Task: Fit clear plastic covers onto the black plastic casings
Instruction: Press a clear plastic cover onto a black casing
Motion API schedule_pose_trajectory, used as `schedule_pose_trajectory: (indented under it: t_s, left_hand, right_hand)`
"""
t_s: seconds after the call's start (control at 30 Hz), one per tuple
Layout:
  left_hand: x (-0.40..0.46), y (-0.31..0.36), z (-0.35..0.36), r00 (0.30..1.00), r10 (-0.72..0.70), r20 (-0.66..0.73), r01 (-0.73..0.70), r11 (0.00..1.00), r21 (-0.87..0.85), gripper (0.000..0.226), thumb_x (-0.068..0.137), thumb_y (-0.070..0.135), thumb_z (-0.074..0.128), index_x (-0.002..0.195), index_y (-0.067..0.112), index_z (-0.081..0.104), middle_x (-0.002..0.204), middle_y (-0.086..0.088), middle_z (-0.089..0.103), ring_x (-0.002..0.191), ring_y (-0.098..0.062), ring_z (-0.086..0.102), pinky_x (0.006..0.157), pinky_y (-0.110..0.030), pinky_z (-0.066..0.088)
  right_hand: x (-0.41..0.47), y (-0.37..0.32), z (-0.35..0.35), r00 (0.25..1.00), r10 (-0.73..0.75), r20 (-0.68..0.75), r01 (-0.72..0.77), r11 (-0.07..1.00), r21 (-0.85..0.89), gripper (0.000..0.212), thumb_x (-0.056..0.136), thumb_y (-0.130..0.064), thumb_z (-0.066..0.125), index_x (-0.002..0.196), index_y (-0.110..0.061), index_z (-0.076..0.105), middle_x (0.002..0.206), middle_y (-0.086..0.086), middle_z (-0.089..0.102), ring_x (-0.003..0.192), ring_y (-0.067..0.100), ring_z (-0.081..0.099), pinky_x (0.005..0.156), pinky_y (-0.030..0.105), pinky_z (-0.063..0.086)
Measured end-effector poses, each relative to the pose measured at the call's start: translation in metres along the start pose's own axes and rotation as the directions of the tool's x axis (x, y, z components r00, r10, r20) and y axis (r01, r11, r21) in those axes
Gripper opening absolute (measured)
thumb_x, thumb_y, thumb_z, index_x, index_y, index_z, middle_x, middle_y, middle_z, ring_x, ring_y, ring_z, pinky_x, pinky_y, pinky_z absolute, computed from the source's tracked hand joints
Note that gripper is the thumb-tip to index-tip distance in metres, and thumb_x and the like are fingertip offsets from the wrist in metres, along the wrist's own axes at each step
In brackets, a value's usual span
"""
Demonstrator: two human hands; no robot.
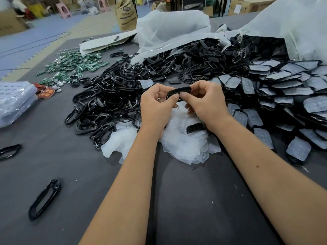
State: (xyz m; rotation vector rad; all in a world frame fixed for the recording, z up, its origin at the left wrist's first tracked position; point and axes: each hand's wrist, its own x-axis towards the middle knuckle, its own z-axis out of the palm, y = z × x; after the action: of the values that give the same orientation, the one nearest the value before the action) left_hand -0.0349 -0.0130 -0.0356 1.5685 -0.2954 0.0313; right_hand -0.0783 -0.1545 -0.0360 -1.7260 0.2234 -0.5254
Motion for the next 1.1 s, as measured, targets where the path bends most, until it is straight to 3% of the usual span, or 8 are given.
schedule_pose_trajectory:
  t_s: [0.2,0.33,0.53,0.6,0.77,0.93,1.03,1.1]
  left_hand:
    - [0.000,-0.001,-0.003,1.000,0.012,-0.014,-0.012,1.000,0.004,0.019,0.084,-0.002,0.077,0.084,0.016,0.072,0.068,-0.001,0.073,0.059,-0.015,0.070,0.061,-0.026,0.055]
    - [0.001,0.002,-0.004,0.996,0.051,-0.073,-0.047,0.998,0.048,0.018,0.085,-0.003,0.076,0.086,0.015,0.073,0.073,-0.003,0.073,0.059,-0.015,0.070,0.061,-0.027,0.055]
    - [0.006,0.001,-0.011,0.968,0.017,-0.252,-0.043,0.994,-0.096,0.017,0.086,-0.006,0.073,0.087,0.011,0.070,0.080,-0.009,0.066,0.058,-0.014,0.065,0.062,-0.030,0.053]
    - [0.008,0.002,-0.011,0.962,-0.014,-0.272,-0.024,0.990,-0.137,0.016,0.087,-0.007,0.072,0.088,0.009,0.070,0.081,-0.013,0.064,0.057,-0.015,0.063,0.060,-0.026,0.051]
    - [0.009,0.002,-0.011,0.966,-0.078,-0.246,0.030,0.981,-0.193,0.020,0.088,-0.009,0.068,0.088,0.011,0.072,0.064,0.001,0.065,0.055,-0.012,0.061,0.056,-0.020,0.048]
    - [0.008,0.004,-0.010,0.972,-0.097,-0.214,0.053,0.978,-0.201,0.021,0.087,-0.008,0.068,0.086,0.012,0.072,0.064,-0.001,0.066,0.054,-0.013,0.060,0.052,-0.019,0.046]
    - [0.007,0.006,-0.010,0.969,-0.105,-0.222,0.053,0.972,-0.229,0.018,0.086,-0.010,0.066,0.088,0.008,0.071,0.063,-0.003,0.065,0.052,-0.012,0.058,0.050,-0.018,0.044]
    - [0.007,0.007,-0.010,0.966,-0.102,-0.236,0.043,0.969,-0.242,0.018,0.086,-0.010,0.065,0.088,0.007,0.069,0.062,-0.002,0.063,0.051,-0.011,0.057,0.049,-0.018,0.043]
  right_hand:
    - [-0.002,-0.004,0.004,0.993,-0.099,-0.065,0.089,0.985,-0.145,0.020,0.085,-0.013,0.086,0.089,-0.007,0.067,0.069,0.006,0.071,0.052,0.015,0.070,0.044,0.028,0.053]
    - [-0.002,-0.004,0.002,0.989,-0.125,-0.078,0.095,0.945,-0.312,0.027,0.083,-0.026,0.088,0.094,-0.011,0.067,0.075,0.005,0.071,0.067,0.020,0.071,0.064,0.031,0.056]
    - [-0.008,-0.011,0.006,0.937,-0.080,0.339,0.258,0.813,-0.521,0.031,0.075,-0.052,0.088,0.082,-0.026,0.073,0.085,-0.011,0.069,0.071,0.000,0.056,0.069,0.025,0.045]
    - [-0.009,-0.013,0.008,0.920,-0.046,0.389,0.277,0.779,-0.563,0.029,0.070,-0.051,0.090,0.080,-0.029,0.073,0.089,-0.012,0.066,0.076,-0.001,0.054,0.071,0.028,0.044]
    - [-0.007,-0.005,0.005,0.946,-0.108,0.304,0.235,0.877,-0.420,0.019,0.081,-0.031,0.088,0.076,-0.020,0.073,0.073,-0.011,0.068,0.061,-0.006,0.054,0.063,0.016,0.040]
    - [-0.004,-0.001,0.003,0.989,-0.093,0.116,0.113,0.977,-0.181,0.018,0.094,-0.020,0.077,0.079,-0.010,0.076,0.066,0.000,0.073,0.054,0.006,0.057,0.056,0.022,0.047]
    - [-0.005,-0.002,0.003,0.993,-0.070,0.092,0.074,0.997,-0.031,0.021,0.101,-0.014,0.066,0.082,-0.008,0.071,0.073,0.014,0.074,0.049,0.004,0.060,0.048,0.019,0.046]
    - [-0.005,-0.001,0.003,0.992,-0.082,0.095,0.088,0.994,-0.060,0.022,0.103,-0.016,0.064,0.086,-0.009,0.074,0.079,0.015,0.075,0.054,0.007,0.062,0.052,0.022,0.048]
